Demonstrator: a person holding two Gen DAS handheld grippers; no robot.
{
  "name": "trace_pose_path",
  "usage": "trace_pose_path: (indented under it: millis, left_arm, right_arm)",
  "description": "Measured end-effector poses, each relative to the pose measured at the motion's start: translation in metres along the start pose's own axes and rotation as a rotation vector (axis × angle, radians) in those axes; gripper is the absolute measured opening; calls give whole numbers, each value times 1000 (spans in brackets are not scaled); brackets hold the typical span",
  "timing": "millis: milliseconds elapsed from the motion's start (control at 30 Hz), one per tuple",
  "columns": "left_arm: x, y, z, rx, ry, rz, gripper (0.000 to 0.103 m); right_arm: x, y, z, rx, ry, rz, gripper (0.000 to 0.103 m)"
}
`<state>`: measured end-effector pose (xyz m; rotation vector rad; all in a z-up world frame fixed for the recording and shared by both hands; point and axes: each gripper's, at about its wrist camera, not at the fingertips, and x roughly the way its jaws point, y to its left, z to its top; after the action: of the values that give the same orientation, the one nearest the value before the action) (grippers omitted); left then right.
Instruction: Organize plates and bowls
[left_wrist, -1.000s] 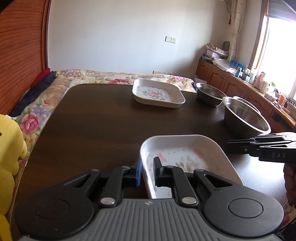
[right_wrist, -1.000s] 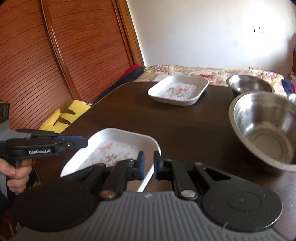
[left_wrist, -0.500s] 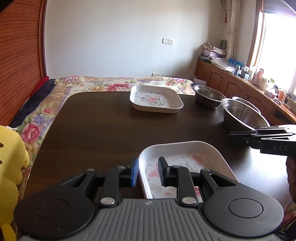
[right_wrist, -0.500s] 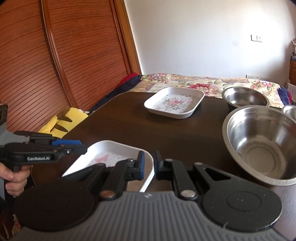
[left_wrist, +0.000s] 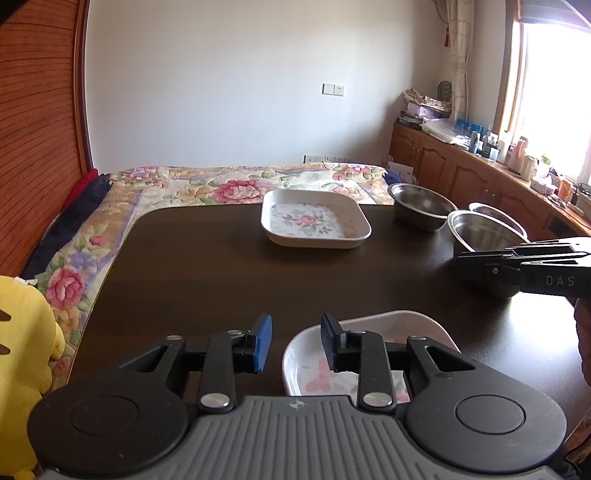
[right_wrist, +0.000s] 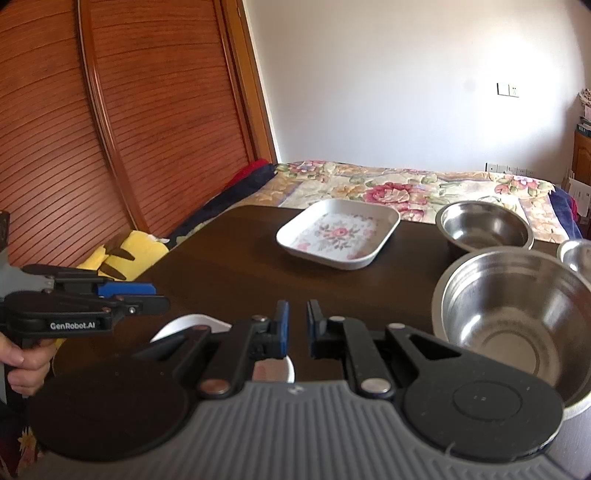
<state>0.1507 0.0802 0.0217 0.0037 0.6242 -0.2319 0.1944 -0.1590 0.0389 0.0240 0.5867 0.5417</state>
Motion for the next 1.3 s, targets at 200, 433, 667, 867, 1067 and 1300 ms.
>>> trace_pose_path:
  millis: [200, 433, 667, 867, 1067, 1300]
  left_arm:
    - [6, 1, 10, 17, -12, 11, 35]
    - [12, 4, 26, 34, -34, 16, 36]
    - [21, 8, 42, 42, -51, 28, 40]
    - [34, 10, 57, 62, -51, 35, 43]
    - [49, 14, 69, 65, -55, 38, 53]
    - [69, 19, 82, 59, -46, 37, 56]
  right_arm:
    - [6, -4, 11, -8, -5, -11, 13]
    - [15, -9, 26, -18, -12, -22, 13]
    - [30, -15, 48, -7, -15, -22, 13]
    - [48, -21, 64, -1, -5, -47, 13]
    - [66, -29, 73, -13, 19, -93, 19]
    - [89, -40, 83, 12, 50, -127, 47]
